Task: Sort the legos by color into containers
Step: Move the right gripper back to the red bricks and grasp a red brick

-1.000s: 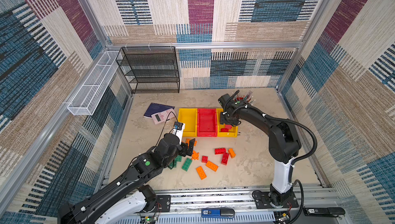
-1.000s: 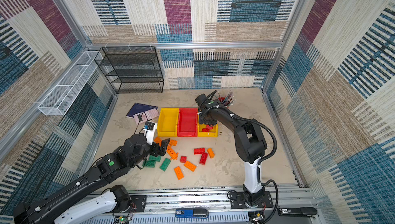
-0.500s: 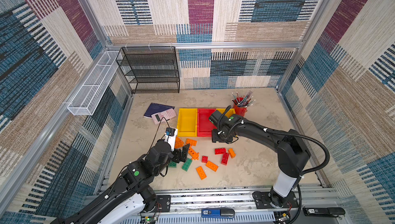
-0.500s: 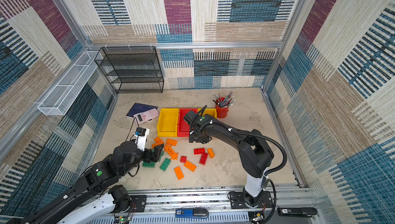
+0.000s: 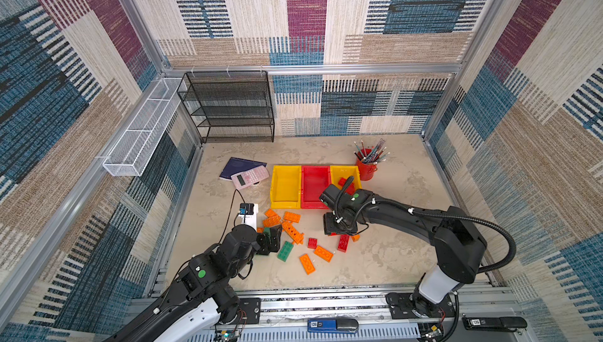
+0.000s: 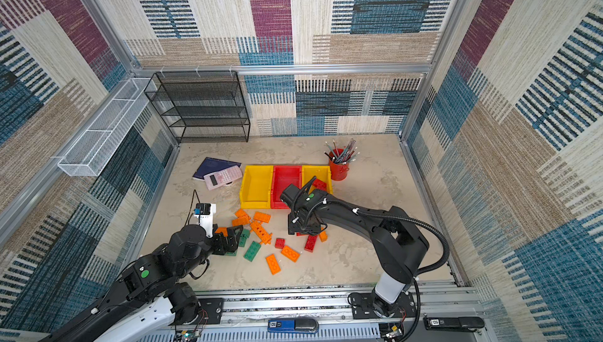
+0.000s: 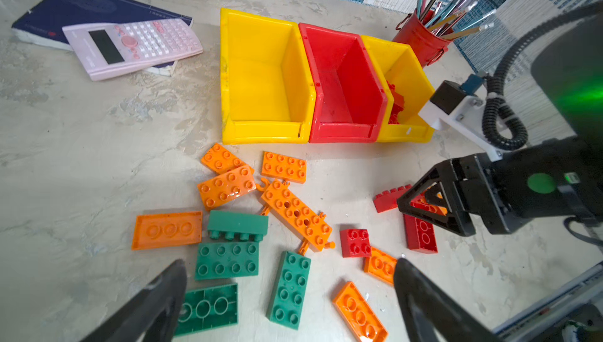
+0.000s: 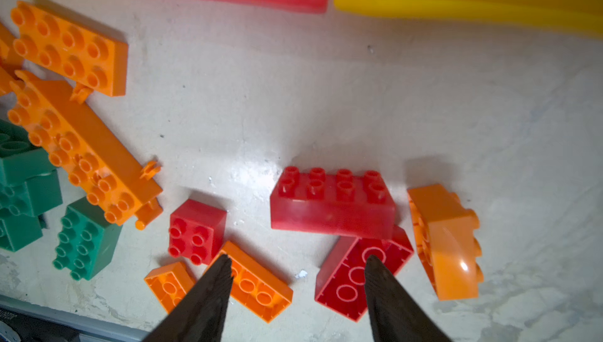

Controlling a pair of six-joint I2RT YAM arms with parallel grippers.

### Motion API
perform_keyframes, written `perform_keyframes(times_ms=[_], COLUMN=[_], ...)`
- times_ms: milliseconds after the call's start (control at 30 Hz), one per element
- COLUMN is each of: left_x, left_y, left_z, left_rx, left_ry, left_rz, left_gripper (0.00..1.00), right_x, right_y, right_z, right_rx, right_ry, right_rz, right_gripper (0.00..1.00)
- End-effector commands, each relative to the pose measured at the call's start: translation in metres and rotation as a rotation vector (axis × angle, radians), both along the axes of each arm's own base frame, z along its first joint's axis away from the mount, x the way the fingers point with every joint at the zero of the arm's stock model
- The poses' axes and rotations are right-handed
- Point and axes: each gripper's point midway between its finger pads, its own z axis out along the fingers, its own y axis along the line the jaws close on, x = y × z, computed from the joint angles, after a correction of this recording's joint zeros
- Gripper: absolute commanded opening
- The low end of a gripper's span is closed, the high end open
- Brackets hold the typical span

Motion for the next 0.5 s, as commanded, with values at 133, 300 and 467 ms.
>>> perform_keyframes(times_ms=[133, 300, 467], left_x=[-0.006, -0.006, -0.007], left_y=[0.005, 0.003, 0.001], left_z=[-0.010, -0.009, -0.012], left_rx=[-0.026, -0.031, -0.054], left_ry=[0.051, 0.054, 0.063], left_rz=[0.035, 0.030, 0.028], left_gripper=[0.99, 0.99, 0.99], right_x=[-0.009, -0.022, -0.028], right_y=[-0.017, -0.026, -0.034], right_z=[0.010, 0.003, -0.002], right_rx=[0.011, 0.019, 0.006], right_ry=[-0.031, -0.006, 0.006], right_rz=[-0.056, -0.077, -0.090], right_gripper=[0.67, 0.67, 0.67])
